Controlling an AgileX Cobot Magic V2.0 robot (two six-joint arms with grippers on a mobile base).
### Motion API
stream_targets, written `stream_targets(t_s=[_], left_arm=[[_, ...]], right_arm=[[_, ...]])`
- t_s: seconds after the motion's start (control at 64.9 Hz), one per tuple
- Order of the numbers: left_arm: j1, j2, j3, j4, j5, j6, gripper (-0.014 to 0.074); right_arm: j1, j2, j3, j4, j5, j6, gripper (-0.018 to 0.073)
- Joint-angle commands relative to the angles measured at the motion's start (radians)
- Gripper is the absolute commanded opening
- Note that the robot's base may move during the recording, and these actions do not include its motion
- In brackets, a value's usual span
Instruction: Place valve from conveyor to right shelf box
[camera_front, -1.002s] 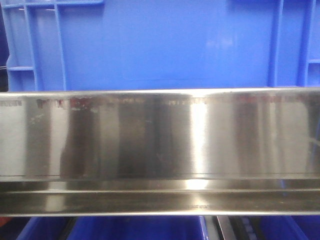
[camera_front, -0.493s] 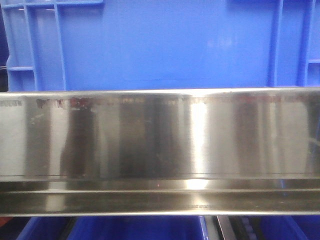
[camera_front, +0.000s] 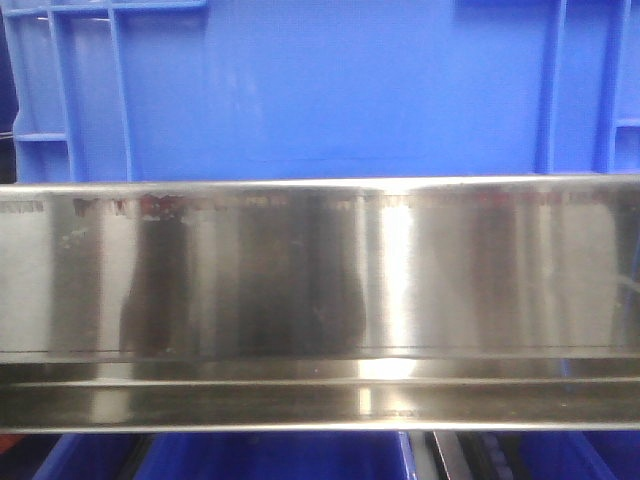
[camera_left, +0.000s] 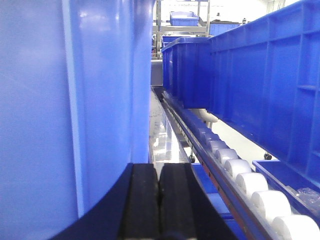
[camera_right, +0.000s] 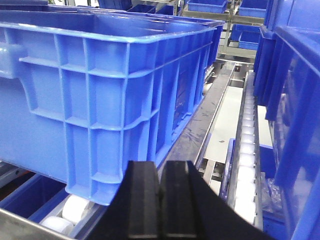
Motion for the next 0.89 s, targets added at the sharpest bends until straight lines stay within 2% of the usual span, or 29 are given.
stream_targets(t_s=[0.0,0.123,0.247,0.37,0.447,0.74,0.879], left_arm=[[0.003,-0.006,-0.001,-0.006,-0.02,0.003,-0.0111],[0.003,-0.006,-0.001,-0.006,-0.02,0.003,-0.0111],[0.003,-0.006,-0.001,-0.006,-0.02,0.003,-0.0111],[0.003,-0.006,-0.001,-0.006,-0.02,0.003,-0.0111],[0.003,-0.006,-0.001,-0.006,-0.02,0.003,-0.0111],[0.003,-0.006,-0.001,-0.006,-0.02,0.003,-0.0111],[0.003,-0.006,-0.001,-0.006,-0.02,0.003,-0.0111]], right_arm=[[-0.008,-0.006,0.002,-0.006,-0.016,0.0,-0.0153],[-0.072,-0.006,0.026,-0.013,-0.119,0.0,-0.0153],[-0.181,-0.01,0.092,-0.013,-0.261,0.0,-0.0153],[-0.285,-0.039,0.178,-0.038,-0.321,0.09,-0.0153],[-0.319,-0.071,0.236,-0.063,-0.33,0.14,-0.0153],[-0.325,-0.136,0.407,-0.084,-0.395,0.14,-0.0153],[-0.31,-0.136,0.451,-0.108,-0.486,0.14,-0.0153]])
